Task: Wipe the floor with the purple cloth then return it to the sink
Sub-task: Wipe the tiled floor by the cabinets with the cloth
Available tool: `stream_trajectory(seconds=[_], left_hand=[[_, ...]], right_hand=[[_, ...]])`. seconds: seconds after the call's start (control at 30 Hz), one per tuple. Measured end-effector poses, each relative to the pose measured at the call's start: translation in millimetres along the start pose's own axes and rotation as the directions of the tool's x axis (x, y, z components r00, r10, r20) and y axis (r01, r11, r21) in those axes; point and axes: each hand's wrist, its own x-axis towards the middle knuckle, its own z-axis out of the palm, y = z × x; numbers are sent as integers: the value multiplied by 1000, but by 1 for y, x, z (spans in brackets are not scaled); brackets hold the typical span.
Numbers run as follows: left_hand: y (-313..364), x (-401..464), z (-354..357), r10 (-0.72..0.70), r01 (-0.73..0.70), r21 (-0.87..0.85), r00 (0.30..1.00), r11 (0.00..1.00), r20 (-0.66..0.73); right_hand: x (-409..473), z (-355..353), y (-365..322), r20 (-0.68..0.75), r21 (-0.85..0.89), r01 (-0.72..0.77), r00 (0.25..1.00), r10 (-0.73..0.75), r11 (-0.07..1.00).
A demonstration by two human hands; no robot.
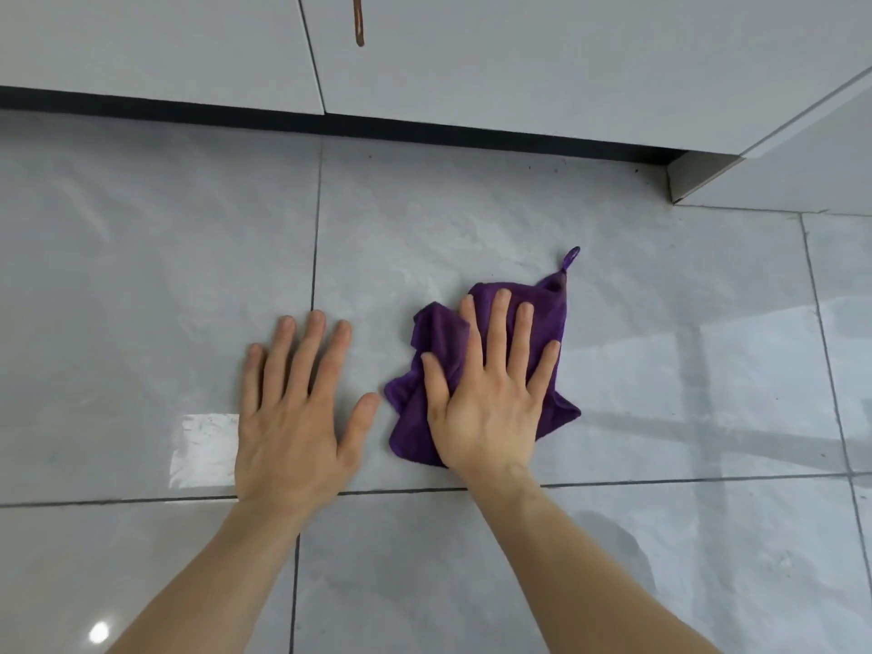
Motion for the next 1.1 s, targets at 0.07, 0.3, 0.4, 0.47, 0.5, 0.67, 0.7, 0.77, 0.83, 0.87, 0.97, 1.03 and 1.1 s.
stream_trajectory(seconds=[0.07,0.3,0.4,0.47,0.5,0.67,0.7,0.77,0.83,0.87,0.97,1.03,1.1], left_hand=[[0,1,-1,-7,7,-1,1000,1000,-5],[0,0,-1,1,-1,0,1000,1000,4],[0,0,-1,7,-7,-1,1000,1000,5],[0,-2,-1,9,-9,-21,1000,1000,-5],[-1,-2,-1,10,-10,-46,1000,999,-10],[20,-22,-14,185,-186,-194,982,963,-26],[30,-32,-16,257,-253,-235,966,938,-12],[49,-51,-19,365,-339,-310,930,888,29],[62,-63,-19,419,-376,-335,906,864,65],[67,-67,-19,443,-397,-322,892,860,84],[75,-70,-19,488,-466,-170,863,869,128],[76,-72,-14,480,-474,-76,861,877,169],[73,-75,-10,432,-428,-58,884,902,179]], right_hand=[[7,0,-5,-9,0,13,1000,-13,1000],[-11,1,-1,2,9,85,996,-85,996],[-34,3,7,28,-1,132,991,-132,991],[-51,4,15,42,1,151,988,-151,989],[-59,5,18,46,1,156,987,-155,988],[-88,6,32,76,13,160,984,-161,987],[-90,5,33,79,28,162,983,-164,986],[-91,2,36,75,97,185,978,-192,978],[-89,-3,41,91,224,184,974,-209,957],[-90,-8,47,110,292,174,971,-213,940],[-88,-24,70,139,335,260,937,-320,906],[-84,-30,89,164,245,390,886,-434,888],[-80,-32,104,193,176,448,858,-477,877]])
